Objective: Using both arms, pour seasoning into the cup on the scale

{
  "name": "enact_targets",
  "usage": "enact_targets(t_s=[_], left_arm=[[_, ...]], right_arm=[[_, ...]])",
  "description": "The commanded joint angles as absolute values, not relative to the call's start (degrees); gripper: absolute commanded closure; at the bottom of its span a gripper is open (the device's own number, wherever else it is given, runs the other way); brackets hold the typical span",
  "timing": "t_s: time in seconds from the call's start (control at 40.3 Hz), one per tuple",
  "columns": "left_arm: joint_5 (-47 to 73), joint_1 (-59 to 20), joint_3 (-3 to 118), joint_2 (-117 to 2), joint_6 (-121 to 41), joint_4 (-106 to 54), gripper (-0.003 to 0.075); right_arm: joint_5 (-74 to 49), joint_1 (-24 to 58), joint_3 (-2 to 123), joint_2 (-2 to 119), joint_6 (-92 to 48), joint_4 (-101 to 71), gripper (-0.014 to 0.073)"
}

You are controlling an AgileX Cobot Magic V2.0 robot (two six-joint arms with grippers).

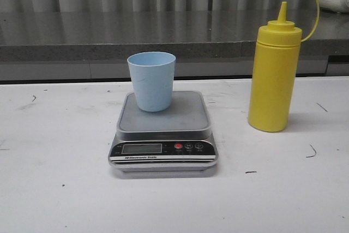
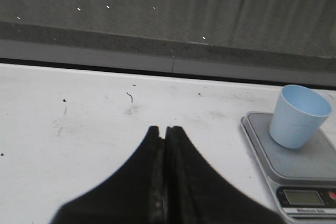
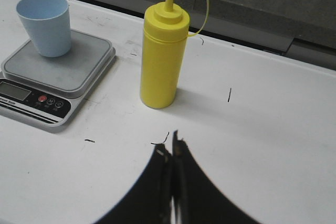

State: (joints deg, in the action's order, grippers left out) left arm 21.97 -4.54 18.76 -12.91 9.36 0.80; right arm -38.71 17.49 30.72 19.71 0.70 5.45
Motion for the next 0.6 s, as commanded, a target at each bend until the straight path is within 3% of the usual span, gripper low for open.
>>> enact_targets(t_s=[0.0,0.248,0.571], left_arm=[[11.1,-2.2,15.1,-9.3,9.5,0.0,0.074],[0.5,0.0,3.7,-1.6,9.5,0.0,0.074],[-4.8,0.1,-1.4,1.6,9.5,0.0,0.074]], right_arm=[[-34.3,17.6,32.8,20.1,0.0,6.5,0.071],[-34.3,17.6,32.8,20.1,0.0,6.5,0.071],[-34.3,17.6,32.8,20.1,0.0,6.5,0.071]])
